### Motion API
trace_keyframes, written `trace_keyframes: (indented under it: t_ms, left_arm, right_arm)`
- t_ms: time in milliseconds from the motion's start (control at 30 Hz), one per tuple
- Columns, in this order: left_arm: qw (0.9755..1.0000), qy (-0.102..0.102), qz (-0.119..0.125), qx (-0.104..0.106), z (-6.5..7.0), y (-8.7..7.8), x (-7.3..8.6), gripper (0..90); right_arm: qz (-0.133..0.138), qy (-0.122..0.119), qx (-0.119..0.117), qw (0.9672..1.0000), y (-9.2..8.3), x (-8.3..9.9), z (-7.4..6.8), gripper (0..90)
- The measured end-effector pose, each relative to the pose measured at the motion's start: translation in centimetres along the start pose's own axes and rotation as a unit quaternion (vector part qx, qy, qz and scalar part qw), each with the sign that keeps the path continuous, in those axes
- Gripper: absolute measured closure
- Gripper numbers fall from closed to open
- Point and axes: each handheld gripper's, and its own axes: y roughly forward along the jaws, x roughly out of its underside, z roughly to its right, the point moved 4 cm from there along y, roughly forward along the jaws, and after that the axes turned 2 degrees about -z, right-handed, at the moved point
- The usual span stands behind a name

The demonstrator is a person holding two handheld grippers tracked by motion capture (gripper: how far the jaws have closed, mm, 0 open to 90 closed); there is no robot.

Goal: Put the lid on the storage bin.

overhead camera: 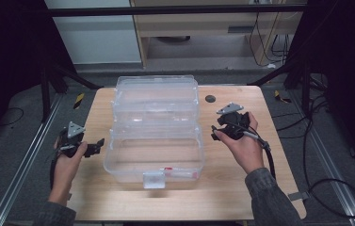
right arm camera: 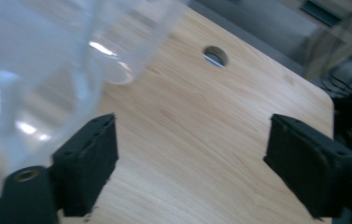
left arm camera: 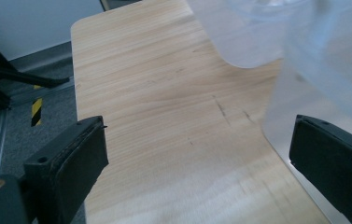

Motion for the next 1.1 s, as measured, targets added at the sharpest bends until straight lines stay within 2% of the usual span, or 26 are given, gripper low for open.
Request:
trace_keyframes:
  t_ms: [67, 100, 167, 200, 233, 267, 300, 333, 367, 467, 500, 600, 633, 667, 700, 733, 767, 800, 833, 867, 900, 933, 967, 1000, 1033, 1100]
  left_arm:
    - [0.9996, -0.001, 0.0, 0.03, 0.3, -1.2, -0.3, 3.8]
    - [0.999, -0.003, 0.002, 0.045, 0.6, -1.8, -0.6, 3.8]
    - [0.9981, 0.009, 0.006, 0.061, 1.1, -2.6, -1.1, 3.8]
    - [0.9981, 0.009, 0.006, 0.061, 1.1, -2.6, -1.1, 3.7]
    - [0.996, 0.034, 0.015, 0.082, 1.9, -3.6, -2.1, 3.4]
    - [0.9947, 0.047, 0.018, 0.089, 2.1, -3.9, -2.6, 3.1]
    - [0.9947, 0.047, 0.018, 0.089, 2.1, -3.9, -2.6, 3.3]
    - [0.9939, 0.058, 0.025, 0.09, 2.3, -4.2, -3.1, 3.3]
    - [0.9912, 0.071, 0.037, 0.105, 2.8, -4.8, -4.3, 3.5]
    - [0.9862, 0.081, 0.041, 0.138, 4.0, -5.5, -5.4, 3.7]
    - [0.9836, 0.089, 0.036, 0.153, 4.6, -5.7, -5.7, 3.7]
    - [0.9787, 0.112, 0.03, 0.17, 5.8, -6.3, -6.2, 4.0]
    - [0.9763, 0.122, 0.03, 0.176, 6.4, -6.5, -6.4, 4.0]
    - [0.9746, 0.13, 0.03, 0.18, 6.8, -6.6, -6.5, 4.0]
    - [0.9746, 0.13, 0.03, 0.18, 6.8, -6.6, -6.5, 4.0]
    - [0.9708, 0.143, 0.026, 0.191, 7.4, -6.6, -6.6, 3.9]
    - [0.9708, 0.143, 0.026, 0.191, 7.4, -6.6, -6.6, 3.9]
    - [0.9682, 0.152, 0.023, 0.198, 7.8, -6.4, -6.6, 3.9]
    - [0.964, 0.168, 0.007, 0.206, 8.3, -6.0, -6.4, 4.1]
    - [0.964, 0.168, 0.007, 0.206, 8.3, -6.0, -6.4, 4.3]
    - [0.9599, 0.18, -0.006, 0.215, 8.7, -5.6, -6.2, 4.3]
    - [0.9582, 0.185, -0.013, 0.218, 8.9, -5.5, -6.1, 4.3]
    - [0.9541, 0.195, -0.028, 0.226, 9.2, -5.2, -5.8, 4.3]
    - [0.9541, 0.195, -0.028, 0.226, 9.2, -5.2, -5.8, 4.5]
    - [0.9513, 0.203, -0.034, 0.23, 9.5, -5.2, -5.6, 5.2]
    - [0.946, 0.212, -0.04, 0.242, 10.0, -5.2, -5.5, 6.3]
  right_arm:
    - [-0.006, -0.011, -0.026, 0.9996, -0.3, -0.8, -0.1, 30.8]
    - [-0.012, -0.014, -0.041, 0.999, -0.3, -1.1, 0.0, 32.0]
    - [-0.003, -0.033, -0.045, 0.9984, -0.7, -2.1, 0.3, 38.2]
    - [-0.003, -0.033, -0.045, 0.9984, -0.7, -2.1, 0.3, 38.2]
    - [0.01, -0.049, -0.058, 0.9971, -1.2, -3.2, 0.4, 44.7]
    - [0.014, -0.057, -0.065, 0.9962, -1.3, -3.6, 0.3, 46.6]
    - [0.014, -0.069, -0.073, 0.9948, -1.3, -4.1, 0.2, 48.1]
    - [0.014, -0.069, -0.073, 0.9948, -1.3, -4.1, 0.2, 48.1]
    - [0.014, -0.1, -0.086, 0.9911, -1.1, -5.1, -0.1, 52.2]
    - [0.01, -0.134, -0.096, 0.9862, -1.0, -6.5, -0.4, 57.7]
    - [0.011, -0.142, -0.1, 0.9847, -0.9, -7.0, -0.6, 59.6]
    - [0.025, -0.165, -0.119, 0.9788, -1.1, -8.9, -1.0, 66.6]
    - [0.026, -0.172, -0.125, 0.9768, -1.2, -9.3, -1.2, 67.5]
    - [0.029, -0.182, -0.133, 0.9739, -1.3, -10.0, -1.5, 68.5]
    - [0.029, -0.182, -0.133, 0.9739, -1.3, -10.0, -1.5, 68.5]
    - [0.028, -0.199, -0.145, 0.9687, -1.3, -11.0, -2.1, 68.9]
    - [0.028, -0.199, -0.145, 0.9687, -1.3, -11.0, -2.1, 68.9]
    - [0.026, -0.205, -0.149, 0.9669, -1.2, -11.3, -2.3, 68.6]
    - [0.012, -0.225, -0.16, 0.961, -0.9, -12.1, -3.0, 66.4]
    - [0.012, -0.225, -0.16, 0.961, -0.9, -12.1, -3.0, 66.4]
    - [0.009, -0.23, -0.164, 0.9593, -0.7, -12.3, -3.2, 65.6]
    - [0.003, -0.241, -0.171, 0.9551, -0.2, -12.7, -3.6, 64.4]
    - [-0.009, -0.253, -0.176, 0.9511, 0.4, -12.9, -4.1, 61.0]
    - [-0.009, -0.253, -0.176, 0.9511, 0.4, -12.9, -4.1, 61.0]
    - [-0.02, -0.275, -0.178, 0.9448, 1.1, -13.2, -4.4, 59.2]
    - [-0.031, -0.289, -0.182, 0.9392, 1.6, -13.4, -4.7, 59.2]
